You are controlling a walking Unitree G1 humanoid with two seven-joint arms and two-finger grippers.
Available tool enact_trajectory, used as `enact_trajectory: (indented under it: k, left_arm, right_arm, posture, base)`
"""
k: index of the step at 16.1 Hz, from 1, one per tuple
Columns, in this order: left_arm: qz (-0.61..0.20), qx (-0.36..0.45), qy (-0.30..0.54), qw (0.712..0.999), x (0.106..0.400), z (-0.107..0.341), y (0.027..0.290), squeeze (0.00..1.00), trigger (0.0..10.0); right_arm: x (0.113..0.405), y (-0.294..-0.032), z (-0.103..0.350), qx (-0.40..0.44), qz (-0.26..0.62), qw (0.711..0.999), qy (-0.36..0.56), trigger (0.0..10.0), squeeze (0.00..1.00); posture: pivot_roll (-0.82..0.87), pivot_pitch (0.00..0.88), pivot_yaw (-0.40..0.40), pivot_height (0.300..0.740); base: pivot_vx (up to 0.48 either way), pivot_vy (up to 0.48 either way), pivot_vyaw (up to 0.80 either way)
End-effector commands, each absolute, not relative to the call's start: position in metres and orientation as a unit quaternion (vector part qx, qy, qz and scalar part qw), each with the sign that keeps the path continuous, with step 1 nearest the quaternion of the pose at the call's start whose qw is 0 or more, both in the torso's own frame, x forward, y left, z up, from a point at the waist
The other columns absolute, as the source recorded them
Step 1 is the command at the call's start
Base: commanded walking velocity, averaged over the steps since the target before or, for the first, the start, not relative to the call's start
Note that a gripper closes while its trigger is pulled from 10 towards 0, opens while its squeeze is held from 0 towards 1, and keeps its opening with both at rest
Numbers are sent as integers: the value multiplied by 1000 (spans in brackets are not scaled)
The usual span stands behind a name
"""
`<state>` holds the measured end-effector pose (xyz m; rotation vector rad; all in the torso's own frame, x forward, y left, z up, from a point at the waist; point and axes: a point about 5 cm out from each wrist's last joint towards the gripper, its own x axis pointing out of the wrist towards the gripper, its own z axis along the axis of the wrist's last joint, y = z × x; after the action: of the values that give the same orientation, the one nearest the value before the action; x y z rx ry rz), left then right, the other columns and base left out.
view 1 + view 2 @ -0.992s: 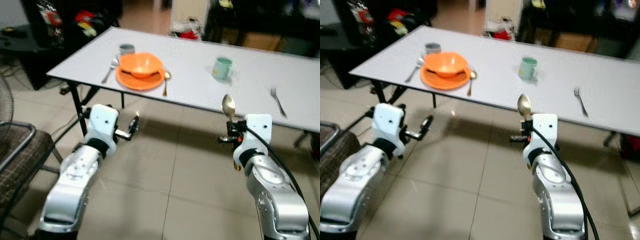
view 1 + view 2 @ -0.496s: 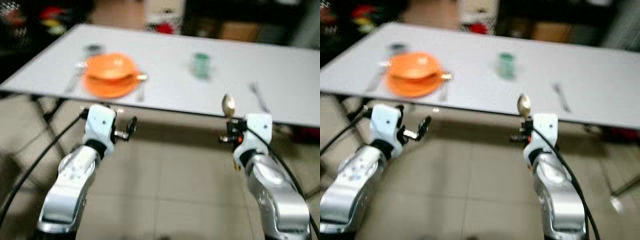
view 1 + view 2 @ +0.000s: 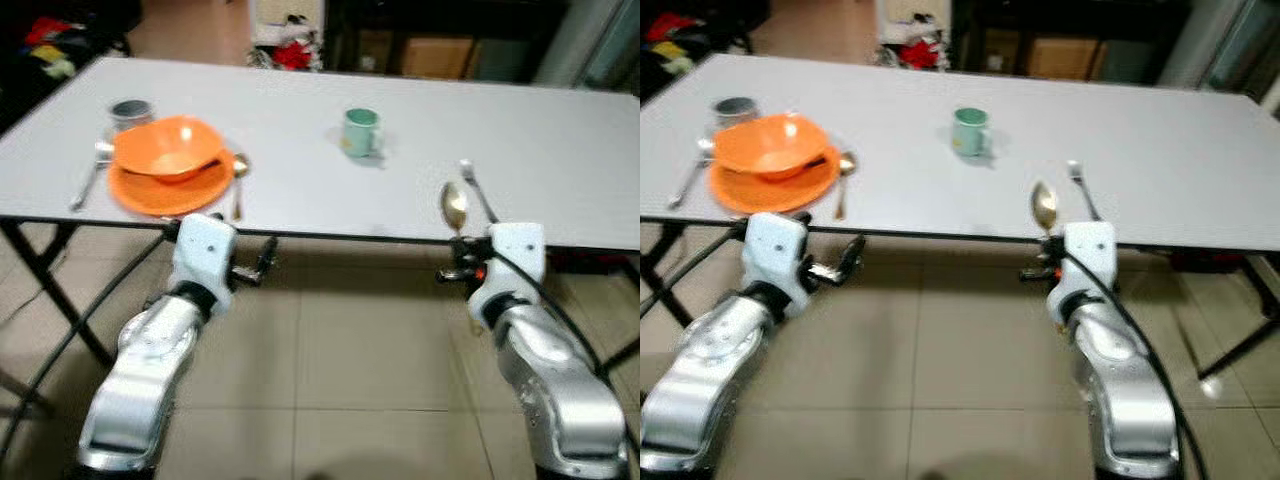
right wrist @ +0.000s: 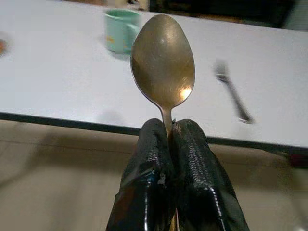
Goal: Setting the table
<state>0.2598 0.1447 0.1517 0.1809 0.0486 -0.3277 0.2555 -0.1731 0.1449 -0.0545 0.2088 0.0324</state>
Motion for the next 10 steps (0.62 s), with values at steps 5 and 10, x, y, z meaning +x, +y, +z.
enact_trajectory:
  k: [5,10]
  left_arm:
    - [-154,95,18,983,257,155,150,51,10000]
    - [-153,95,17,984,257,157,151,55,10000]
  right_arm:
    - [258,-165,146,-17,47,993,103,10000,0]
    - [257,-157,141,-46,77,988,124,10000,0]
  posture:
    - [108,0,-51,740]
    - [109,0,-48,740]
  base:
    - [259,0,0]
    - [281,0,160]
